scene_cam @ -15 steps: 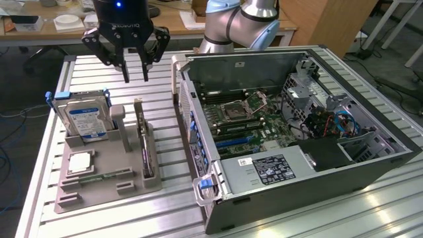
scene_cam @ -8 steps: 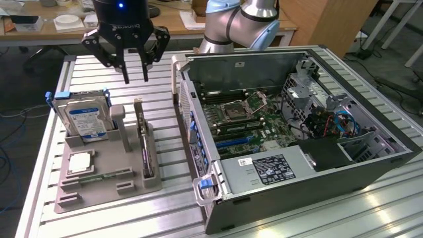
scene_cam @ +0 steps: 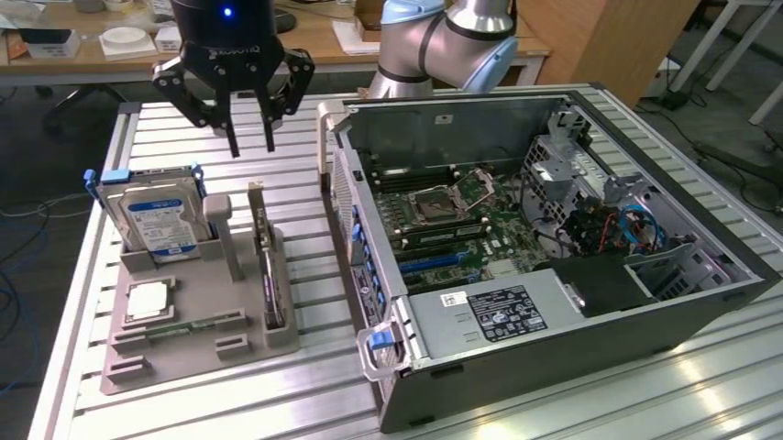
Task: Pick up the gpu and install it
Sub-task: 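Pick up the gpu and move the gpu toward the slot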
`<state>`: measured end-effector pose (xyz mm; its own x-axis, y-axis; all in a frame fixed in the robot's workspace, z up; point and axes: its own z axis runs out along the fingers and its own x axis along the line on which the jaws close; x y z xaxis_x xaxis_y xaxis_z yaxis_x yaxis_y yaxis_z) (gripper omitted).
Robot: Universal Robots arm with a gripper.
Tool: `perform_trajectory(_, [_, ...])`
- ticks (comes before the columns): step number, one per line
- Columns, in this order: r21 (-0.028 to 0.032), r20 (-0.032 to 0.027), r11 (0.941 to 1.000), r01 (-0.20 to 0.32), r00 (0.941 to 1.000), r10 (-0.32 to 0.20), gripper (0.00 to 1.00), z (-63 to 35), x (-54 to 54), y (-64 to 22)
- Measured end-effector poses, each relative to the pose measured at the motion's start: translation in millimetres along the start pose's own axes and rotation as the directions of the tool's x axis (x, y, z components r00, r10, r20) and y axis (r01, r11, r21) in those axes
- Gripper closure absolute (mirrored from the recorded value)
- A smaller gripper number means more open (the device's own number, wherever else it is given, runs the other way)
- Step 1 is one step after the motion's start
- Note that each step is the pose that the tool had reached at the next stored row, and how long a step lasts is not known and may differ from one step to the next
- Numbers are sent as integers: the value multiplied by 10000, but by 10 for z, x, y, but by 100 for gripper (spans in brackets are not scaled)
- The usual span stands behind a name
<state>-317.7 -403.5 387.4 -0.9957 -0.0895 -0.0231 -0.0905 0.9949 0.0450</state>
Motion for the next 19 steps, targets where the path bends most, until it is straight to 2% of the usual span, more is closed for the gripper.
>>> perform_trajectory(19, [-3,-2,10000,87,10000,-87,58,0,15,-162])
